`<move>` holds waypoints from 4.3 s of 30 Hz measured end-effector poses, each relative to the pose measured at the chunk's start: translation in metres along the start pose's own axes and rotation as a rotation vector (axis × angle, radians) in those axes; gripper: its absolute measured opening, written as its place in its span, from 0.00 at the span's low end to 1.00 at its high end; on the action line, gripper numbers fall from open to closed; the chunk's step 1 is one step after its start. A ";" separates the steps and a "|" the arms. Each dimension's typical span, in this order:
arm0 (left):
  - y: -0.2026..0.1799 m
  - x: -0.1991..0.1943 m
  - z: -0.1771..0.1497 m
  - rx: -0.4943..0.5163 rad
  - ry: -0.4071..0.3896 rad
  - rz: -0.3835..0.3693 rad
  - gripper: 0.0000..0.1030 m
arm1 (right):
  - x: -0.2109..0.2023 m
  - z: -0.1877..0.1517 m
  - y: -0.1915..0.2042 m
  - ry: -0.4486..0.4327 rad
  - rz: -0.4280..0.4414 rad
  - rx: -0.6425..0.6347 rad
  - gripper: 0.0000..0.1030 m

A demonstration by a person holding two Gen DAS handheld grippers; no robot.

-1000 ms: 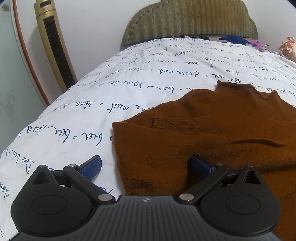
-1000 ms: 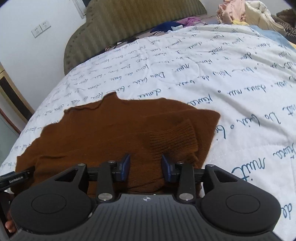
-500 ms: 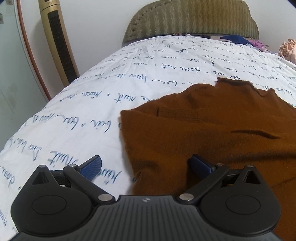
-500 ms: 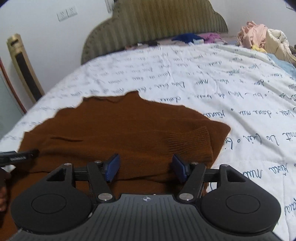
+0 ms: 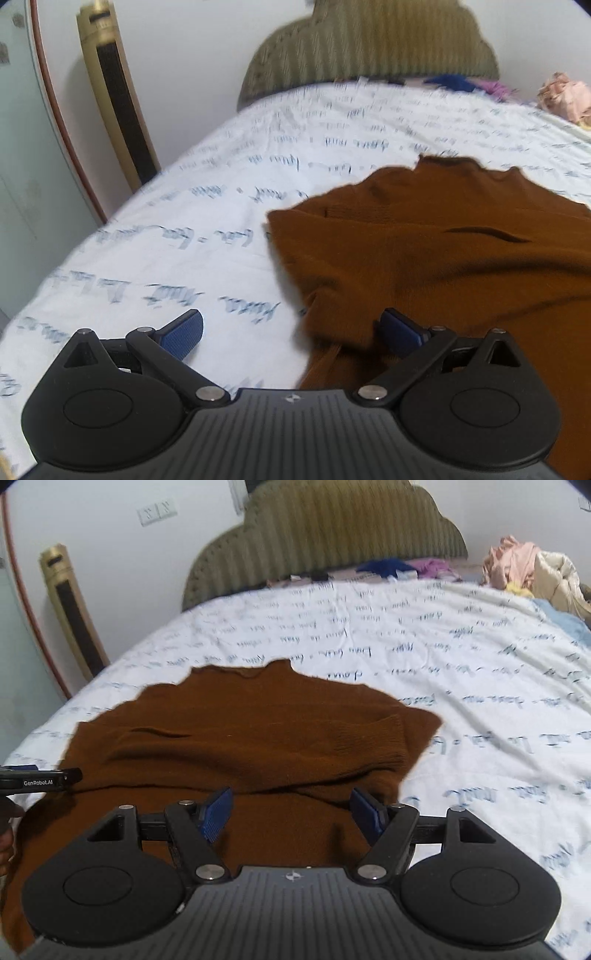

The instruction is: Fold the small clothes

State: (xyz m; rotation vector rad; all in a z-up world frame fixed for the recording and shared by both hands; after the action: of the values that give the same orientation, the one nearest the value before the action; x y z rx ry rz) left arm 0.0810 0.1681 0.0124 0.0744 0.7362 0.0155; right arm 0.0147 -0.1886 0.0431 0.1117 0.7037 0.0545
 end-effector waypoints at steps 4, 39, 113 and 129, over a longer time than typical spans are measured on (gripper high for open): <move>0.017 -0.060 -0.023 0.047 -0.096 -0.045 1.00 | -0.044 -0.012 -0.024 -0.028 0.059 0.030 0.68; -0.001 -0.131 -0.224 0.187 -0.001 -0.344 1.00 | -0.156 -0.188 -0.060 0.136 0.287 0.078 0.69; -0.006 -0.159 -0.131 -0.052 -0.129 -0.736 0.10 | -0.136 -0.124 -0.031 0.066 0.631 0.189 0.13; 0.012 -0.124 -0.046 -0.127 -0.176 -0.688 0.10 | -0.109 -0.028 -0.035 -0.061 0.571 0.267 0.13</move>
State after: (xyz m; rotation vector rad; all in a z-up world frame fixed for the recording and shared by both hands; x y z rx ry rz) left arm -0.0414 0.1779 0.0619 -0.2981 0.5530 -0.5932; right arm -0.0860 -0.2301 0.0880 0.5666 0.5976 0.5022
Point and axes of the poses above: each gripper's, at about its wrist camera, not at the fingertips, and x roughly the way its jaws point, y to its left, z to its top, the point moved 5 cm from there along x, roughly the way its jaws point, and after that the axes turned 7 degrees about -z, right-handed, at the moved point
